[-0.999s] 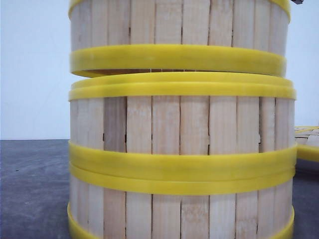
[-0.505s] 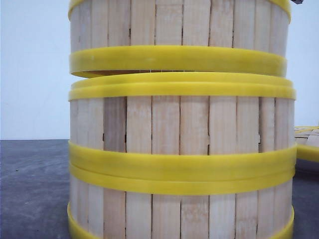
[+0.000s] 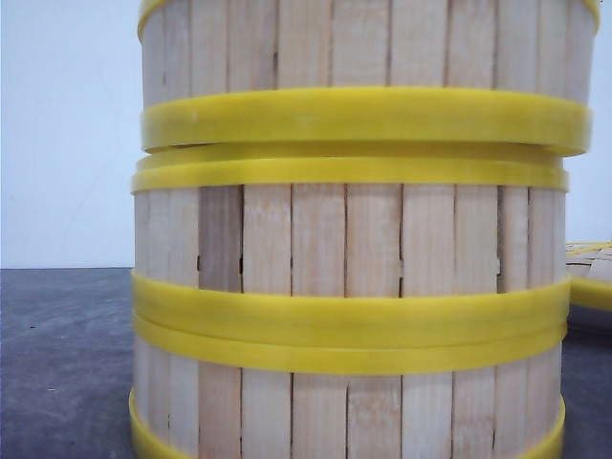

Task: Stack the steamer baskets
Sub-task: 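Lower the held basket onto the top of the stack, then open the right gripper and move it to the woven bamboo lid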

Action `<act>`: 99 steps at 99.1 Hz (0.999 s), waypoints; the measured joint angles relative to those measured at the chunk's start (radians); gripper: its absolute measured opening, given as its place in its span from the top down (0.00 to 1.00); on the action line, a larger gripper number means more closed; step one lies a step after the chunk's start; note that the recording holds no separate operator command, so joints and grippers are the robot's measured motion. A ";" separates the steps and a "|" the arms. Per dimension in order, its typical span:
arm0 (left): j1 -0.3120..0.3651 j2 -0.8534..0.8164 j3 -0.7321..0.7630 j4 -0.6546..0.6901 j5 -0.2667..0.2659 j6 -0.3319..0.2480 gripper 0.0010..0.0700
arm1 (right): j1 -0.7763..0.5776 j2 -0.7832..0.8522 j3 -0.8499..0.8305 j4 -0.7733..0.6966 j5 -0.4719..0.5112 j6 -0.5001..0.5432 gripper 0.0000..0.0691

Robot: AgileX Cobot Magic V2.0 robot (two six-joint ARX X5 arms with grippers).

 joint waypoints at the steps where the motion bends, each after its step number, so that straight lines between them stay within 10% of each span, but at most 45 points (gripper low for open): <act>1: 0.000 0.000 0.000 0.000 0.000 0.000 0.44 | 0.000 0.000 0.000 0.000 0.000 0.000 0.97; 81: 0.000 0.000 0.000 0.000 0.000 0.000 0.44 | -0.001 0.031 0.000 0.000 0.000 0.000 0.96; 99: 0.000 0.000 0.000 0.000 0.000 0.000 0.44 | -0.001 0.031 0.000 0.000 0.015 0.001 0.71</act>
